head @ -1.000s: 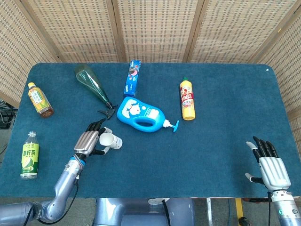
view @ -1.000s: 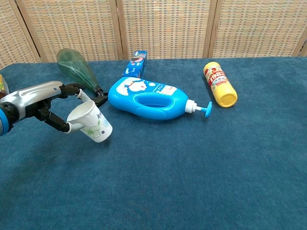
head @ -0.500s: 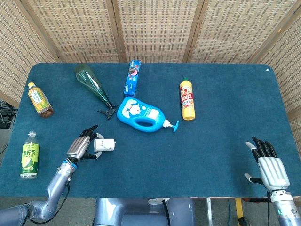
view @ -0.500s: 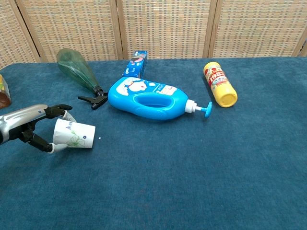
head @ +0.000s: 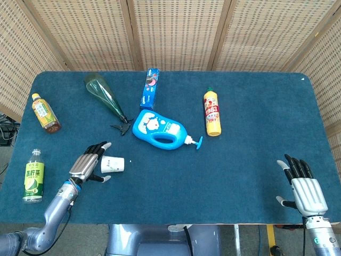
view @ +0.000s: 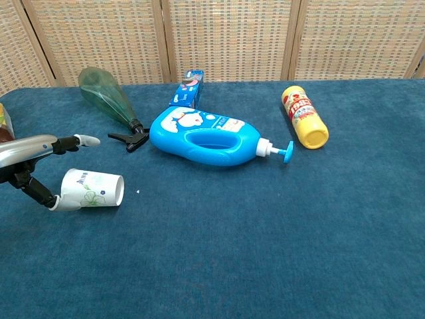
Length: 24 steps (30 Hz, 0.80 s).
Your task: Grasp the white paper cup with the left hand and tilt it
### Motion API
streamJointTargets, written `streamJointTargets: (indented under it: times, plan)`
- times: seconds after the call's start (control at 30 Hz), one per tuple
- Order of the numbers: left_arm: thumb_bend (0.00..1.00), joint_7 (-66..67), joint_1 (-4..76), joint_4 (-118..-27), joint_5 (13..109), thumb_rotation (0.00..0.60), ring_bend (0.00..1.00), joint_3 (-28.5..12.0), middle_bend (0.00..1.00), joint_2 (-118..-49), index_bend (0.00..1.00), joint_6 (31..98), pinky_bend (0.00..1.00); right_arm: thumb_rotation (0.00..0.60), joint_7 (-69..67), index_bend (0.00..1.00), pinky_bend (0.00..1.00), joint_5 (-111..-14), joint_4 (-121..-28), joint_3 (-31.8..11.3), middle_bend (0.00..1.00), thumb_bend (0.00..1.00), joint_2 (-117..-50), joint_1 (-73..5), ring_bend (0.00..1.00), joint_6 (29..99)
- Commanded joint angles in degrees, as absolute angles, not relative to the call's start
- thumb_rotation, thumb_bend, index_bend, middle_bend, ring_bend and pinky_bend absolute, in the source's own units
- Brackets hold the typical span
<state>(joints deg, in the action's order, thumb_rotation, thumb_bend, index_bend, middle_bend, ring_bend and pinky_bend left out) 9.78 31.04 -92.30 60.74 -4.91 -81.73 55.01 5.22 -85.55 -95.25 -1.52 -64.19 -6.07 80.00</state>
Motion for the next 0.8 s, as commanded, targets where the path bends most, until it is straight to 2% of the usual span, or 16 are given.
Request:
streamJointTargets:
  times: [0.03, 0.17, 0.33, 0.53, 0.8]
  plan:
    - [0.22, 22.9, 34.6, -100.3, 51.3, 0.554, 0.00, -5.8, 0.00, -79.0, 0.01, 55.8, 0.00, 0.600, 5.4, 0.00, 0.00, -85.7, -95.4, -1.4, 0.00, 0.00, -64.3, -6.0, 0.00, 80.1]
    - [0.23, 34.2, 39.4, -105.1, 39.1, 0.552, 0.00, -6.0, 0.00, -78.6, 0.06, 57.3, 0.00, 0.600, 5.2, 0.00, 0.00, -86.2, -95.6, -1.4, 0.00, 0.00, -64.3, -5.8, 0.00, 80.8]
    - [0.23, 44.2, 44.2, -106.2, 30.0, 0.545, 0.00, -6.3, 0.00, -81.4, 0.11, 62.9, 0.00, 0.600, 4.8, 0.00, 0.00, -86.9, -95.2, -1.6, 0.00, 0.00, -64.3, -5.7, 0.00, 81.6]
    - [0.24, 49.9, 47.4, -105.6, 25.6, 0.547, 0.00, -6.3, 0.00, -85.8, 0.15, 67.6, 0.00, 0.600, 4.8, 0.00, 0.00, -88.5, -94.2, -1.6, 0.00, 0.00, -65.0, -5.6, 0.00, 83.2]
    - [0.27, 52.1, 48.9, -103.1, 25.0, 0.560, 0.00, -5.9, 0.00, -90.4, 0.20, 70.1, 0.00, 0.600, 3.8, 0.00, 0.00, -89.0, -94.2, -1.5, 0.00, 0.00, -64.8, -5.5, 0.00, 83.4]
